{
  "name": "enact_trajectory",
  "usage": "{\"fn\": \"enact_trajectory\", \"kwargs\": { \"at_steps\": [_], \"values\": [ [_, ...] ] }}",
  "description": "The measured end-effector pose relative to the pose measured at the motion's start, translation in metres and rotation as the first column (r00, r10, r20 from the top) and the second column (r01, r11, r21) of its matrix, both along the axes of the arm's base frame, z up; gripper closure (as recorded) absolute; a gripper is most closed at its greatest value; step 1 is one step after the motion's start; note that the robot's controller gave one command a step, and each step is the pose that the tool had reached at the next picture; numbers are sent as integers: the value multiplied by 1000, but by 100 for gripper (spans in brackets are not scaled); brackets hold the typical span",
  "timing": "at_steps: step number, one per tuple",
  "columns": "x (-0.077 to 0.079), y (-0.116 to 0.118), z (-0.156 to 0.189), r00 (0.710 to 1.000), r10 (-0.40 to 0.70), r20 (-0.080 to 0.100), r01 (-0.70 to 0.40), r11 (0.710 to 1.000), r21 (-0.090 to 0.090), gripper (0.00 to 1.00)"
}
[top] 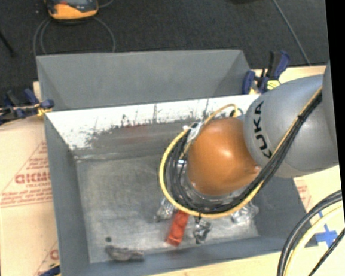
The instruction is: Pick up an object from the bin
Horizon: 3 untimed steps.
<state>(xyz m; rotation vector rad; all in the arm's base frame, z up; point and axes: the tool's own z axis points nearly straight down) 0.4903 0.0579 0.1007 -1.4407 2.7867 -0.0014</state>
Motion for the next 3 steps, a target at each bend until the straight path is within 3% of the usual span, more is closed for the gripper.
{"fn": "enact_trajectory", "kwargs": {
  "at_steps": [1, 2, 3],
  "values": [
    [6, -11, -1, 802, 597, -2, -597, 802, -2, 0],
    [-1, -1, -28, 645, 764, 1, -764, 645, -2, 0],
    [0, -1, -27, 650, 760, 0, -760, 650, -1, 0]
  ]
}}
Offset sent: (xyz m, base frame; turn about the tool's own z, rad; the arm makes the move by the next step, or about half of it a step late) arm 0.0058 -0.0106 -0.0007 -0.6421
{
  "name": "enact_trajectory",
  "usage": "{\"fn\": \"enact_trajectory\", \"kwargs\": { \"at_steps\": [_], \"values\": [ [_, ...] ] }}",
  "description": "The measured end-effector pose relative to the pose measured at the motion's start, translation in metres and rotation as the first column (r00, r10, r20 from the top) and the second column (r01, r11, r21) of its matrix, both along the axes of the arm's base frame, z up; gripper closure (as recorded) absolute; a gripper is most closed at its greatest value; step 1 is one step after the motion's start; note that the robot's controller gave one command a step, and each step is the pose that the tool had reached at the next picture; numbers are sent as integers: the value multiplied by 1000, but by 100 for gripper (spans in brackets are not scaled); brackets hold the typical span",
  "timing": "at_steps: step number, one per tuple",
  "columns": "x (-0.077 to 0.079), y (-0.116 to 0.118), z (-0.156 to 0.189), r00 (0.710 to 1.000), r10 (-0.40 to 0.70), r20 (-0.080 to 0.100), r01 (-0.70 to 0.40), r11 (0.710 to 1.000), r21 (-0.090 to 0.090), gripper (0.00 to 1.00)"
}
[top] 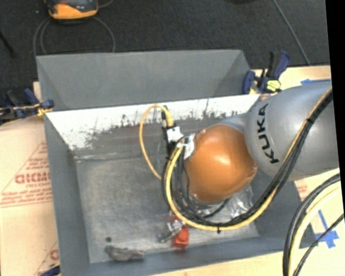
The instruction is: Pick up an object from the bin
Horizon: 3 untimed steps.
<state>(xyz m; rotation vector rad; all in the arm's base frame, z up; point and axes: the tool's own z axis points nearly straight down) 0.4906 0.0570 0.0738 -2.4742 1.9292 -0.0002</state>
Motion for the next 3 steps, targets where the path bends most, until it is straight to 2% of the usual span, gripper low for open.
{"fn": "enact_trajectory", "kwargs": {
  "at_steps": [1, 2, 3],
  "values": [
    [1, 1, 2, 1000, -1, 3, 1, 1000, 2, 100],
    [3, 1, 68, 1000, -5, 4, 5, 1000, -2, 100],
    [4, 1, 82, 1000, -9, 0, 9, 1000, -2, 100]
  ]
}}
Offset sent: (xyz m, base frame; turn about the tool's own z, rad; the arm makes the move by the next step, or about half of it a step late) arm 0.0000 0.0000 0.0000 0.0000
